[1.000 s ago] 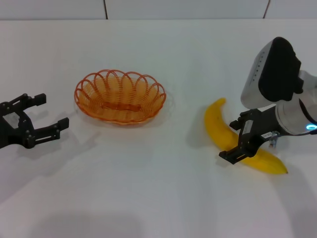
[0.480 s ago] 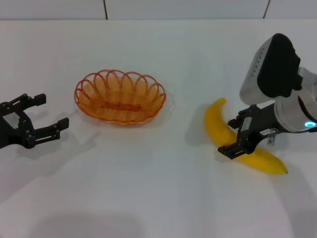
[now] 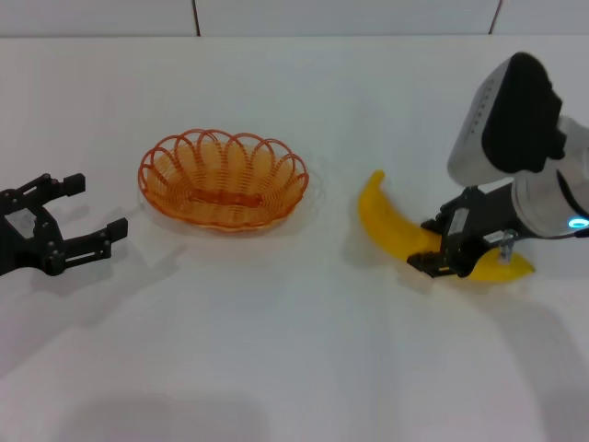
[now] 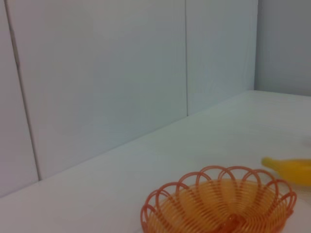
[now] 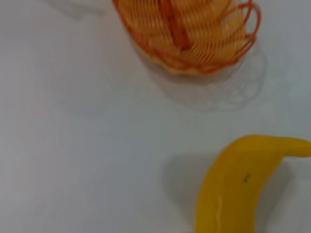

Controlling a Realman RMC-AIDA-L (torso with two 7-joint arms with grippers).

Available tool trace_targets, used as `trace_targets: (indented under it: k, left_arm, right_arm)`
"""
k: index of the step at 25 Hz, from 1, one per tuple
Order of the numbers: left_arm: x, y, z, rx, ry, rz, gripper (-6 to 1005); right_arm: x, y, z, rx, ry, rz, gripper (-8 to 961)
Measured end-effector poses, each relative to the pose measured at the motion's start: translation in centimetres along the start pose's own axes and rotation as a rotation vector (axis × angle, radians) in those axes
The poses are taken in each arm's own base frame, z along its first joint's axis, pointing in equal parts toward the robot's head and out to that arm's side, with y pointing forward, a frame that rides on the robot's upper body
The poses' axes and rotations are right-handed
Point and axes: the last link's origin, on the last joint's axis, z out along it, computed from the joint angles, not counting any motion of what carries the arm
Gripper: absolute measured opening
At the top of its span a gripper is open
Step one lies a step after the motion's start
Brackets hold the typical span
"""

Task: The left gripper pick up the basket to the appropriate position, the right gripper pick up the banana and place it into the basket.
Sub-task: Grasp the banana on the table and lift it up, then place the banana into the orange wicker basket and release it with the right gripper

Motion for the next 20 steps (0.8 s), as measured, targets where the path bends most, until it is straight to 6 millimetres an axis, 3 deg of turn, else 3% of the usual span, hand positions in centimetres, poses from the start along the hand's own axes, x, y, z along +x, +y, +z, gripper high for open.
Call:
trace_targets:
  k: [5,11,20]
  left_arm:
    - [0.0,0.0,0.0,0.002,0.003,-0.001,906]
    - [0.1,0.0,0.0,0.002,0.005,-0.001,906]
    - [0.2,0.3,0.6,-0.012,0.008,0.005,906]
  right_arm:
    - [-0.7,0.1,-1.3,0.028,-0.066,-0.021,485]
    - [-3.1,0.6,-2.1,-0.006,-0.235,-0.115,477]
    - [-8.5,1.4,-0.3,-0.06,-0.435,-0.252,479]
